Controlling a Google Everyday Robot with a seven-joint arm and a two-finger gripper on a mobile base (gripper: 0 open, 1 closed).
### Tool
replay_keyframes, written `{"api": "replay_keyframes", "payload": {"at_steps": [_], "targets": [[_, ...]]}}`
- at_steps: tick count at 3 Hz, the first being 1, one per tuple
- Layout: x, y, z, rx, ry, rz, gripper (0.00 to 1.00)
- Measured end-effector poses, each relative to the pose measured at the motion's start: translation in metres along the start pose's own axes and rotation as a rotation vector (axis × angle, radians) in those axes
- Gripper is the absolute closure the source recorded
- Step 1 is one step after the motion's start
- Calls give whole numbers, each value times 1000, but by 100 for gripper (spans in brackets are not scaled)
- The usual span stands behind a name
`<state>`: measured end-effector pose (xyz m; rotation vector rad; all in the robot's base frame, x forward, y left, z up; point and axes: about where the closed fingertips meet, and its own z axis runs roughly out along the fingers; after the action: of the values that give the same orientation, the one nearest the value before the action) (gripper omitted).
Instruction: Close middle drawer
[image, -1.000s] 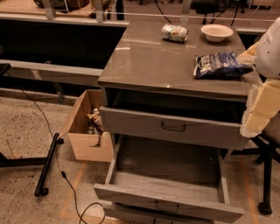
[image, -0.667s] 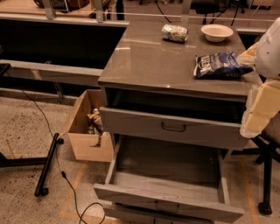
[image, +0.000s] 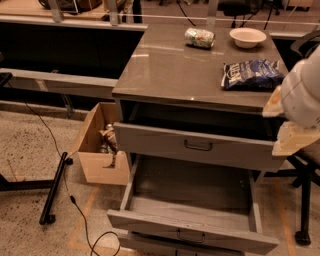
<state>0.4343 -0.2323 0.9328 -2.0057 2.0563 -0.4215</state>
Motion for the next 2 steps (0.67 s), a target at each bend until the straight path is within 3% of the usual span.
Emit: {"api": "replay_keyframes", "payload": {"at_steps": [1, 2], "targets": [[29, 4, 89, -10, 99, -133, 69], [58, 6, 173, -88, 119, -184, 92]]}}
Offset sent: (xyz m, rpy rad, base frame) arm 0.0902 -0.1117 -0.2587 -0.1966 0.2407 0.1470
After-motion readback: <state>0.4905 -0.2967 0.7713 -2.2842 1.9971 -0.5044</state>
